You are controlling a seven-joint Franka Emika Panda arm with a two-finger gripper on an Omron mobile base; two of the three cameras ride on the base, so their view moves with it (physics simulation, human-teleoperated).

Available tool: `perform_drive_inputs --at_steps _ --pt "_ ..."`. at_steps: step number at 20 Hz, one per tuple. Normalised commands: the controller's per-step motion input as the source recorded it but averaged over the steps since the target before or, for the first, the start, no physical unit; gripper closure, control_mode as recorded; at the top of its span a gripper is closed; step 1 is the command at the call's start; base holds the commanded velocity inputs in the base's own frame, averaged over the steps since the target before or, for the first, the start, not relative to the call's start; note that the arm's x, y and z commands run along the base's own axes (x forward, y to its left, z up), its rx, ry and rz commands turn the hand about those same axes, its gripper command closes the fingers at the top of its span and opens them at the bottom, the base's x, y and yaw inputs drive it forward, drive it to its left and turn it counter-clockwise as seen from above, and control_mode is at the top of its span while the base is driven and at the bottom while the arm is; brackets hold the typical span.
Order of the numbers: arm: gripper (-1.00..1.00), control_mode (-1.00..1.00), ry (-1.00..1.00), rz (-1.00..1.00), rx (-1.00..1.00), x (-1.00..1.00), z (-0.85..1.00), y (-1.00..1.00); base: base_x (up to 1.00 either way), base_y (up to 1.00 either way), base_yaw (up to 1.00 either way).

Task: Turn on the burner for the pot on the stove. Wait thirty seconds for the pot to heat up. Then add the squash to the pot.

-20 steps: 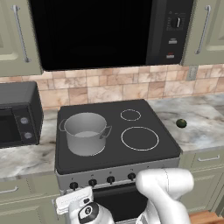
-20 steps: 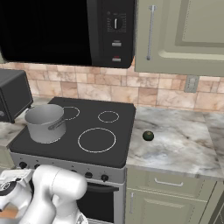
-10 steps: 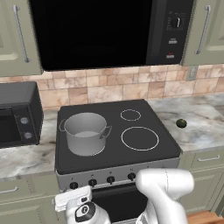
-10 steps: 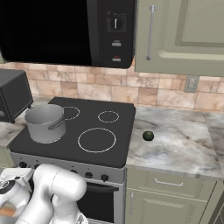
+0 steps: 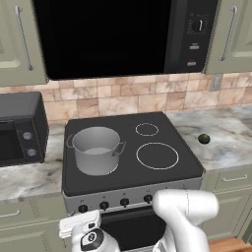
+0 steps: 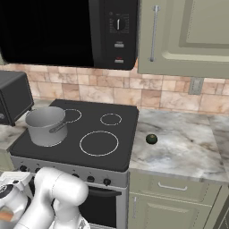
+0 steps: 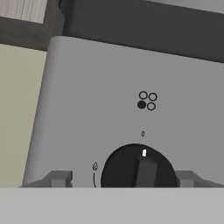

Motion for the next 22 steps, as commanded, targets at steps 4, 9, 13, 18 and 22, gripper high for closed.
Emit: perform_drive_inputs --at_steps 4,9,13,18,22 --pt "1.0 -1.0 0.01 0.0 0.0 0.32 0.0 0.0 0.0 0.0 0.0" --pt "1.0 -1.0 0.12 0.01 0.01 0.21 0.0 -0.01 0.0 0.0 0.0" --pt "1.0 -1.0 0.15 0.07 0.11 0.11 0.0 -0.31 0.0 0.0 0.0" --pt "1.0 -1.0 0.01 0.02 0.1 0.13 0.0 -0.57 0.0 0.0 0.0" --pt "1.0 -1.0 -0.02 0.0 0.09 0.05 0.0 -0.64 0.0 0.0 0.0"
